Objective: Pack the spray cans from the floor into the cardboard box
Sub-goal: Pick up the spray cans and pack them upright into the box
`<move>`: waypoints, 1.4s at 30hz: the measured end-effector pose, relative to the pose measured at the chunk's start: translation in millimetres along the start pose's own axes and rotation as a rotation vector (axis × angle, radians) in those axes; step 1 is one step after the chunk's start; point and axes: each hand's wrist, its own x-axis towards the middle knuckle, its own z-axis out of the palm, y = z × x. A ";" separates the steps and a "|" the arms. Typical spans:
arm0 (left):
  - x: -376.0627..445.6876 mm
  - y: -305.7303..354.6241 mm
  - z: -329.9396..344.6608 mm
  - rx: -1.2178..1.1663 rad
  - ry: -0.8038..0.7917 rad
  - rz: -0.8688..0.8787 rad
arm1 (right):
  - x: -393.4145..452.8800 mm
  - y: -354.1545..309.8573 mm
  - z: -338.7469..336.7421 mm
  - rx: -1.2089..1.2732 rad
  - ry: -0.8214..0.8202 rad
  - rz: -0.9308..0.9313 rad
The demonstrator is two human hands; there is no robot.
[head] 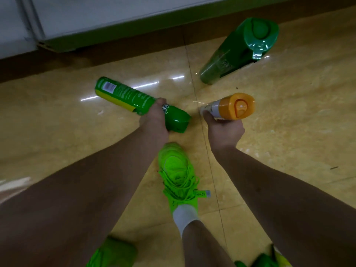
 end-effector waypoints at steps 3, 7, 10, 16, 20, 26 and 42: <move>-25.2 4.7 -29.9 0.024 0.058 0.035 | -25.5 -8.5 1.0 -0.030 -0.053 -0.040; -59.1 26.0 -84.6 0.051 -0.016 0.041 | -62.9 -35.1 3.9 -0.070 -0.122 -0.113; -88.7 48.6 -130.1 -0.019 -0.123 -0.008 | -93.6 -64.7 10.6 -0.099 -0.174 -0.173; -151.2 79.4 -222.4 -0.171 -0.202 -0.023 | -174.0 -138.8 26.1 -0.144 -0.303 -0.397; -181.7 104.0 -303.5 -0.207 -0.212 0.036 | -243.4 -183.5 44.1 -0.142 -0.411 -0.573; -233.3 134.2 -435.8 -0.235 -0.130 0.113 | -374.9 -236.2 63.7 -0.184 -0.546 -0.772; -331.3 45.9 -789.2 -0.428 0.181 0.127 | -694.5 -186.8 67.3 -0.475 -1.033 -1.089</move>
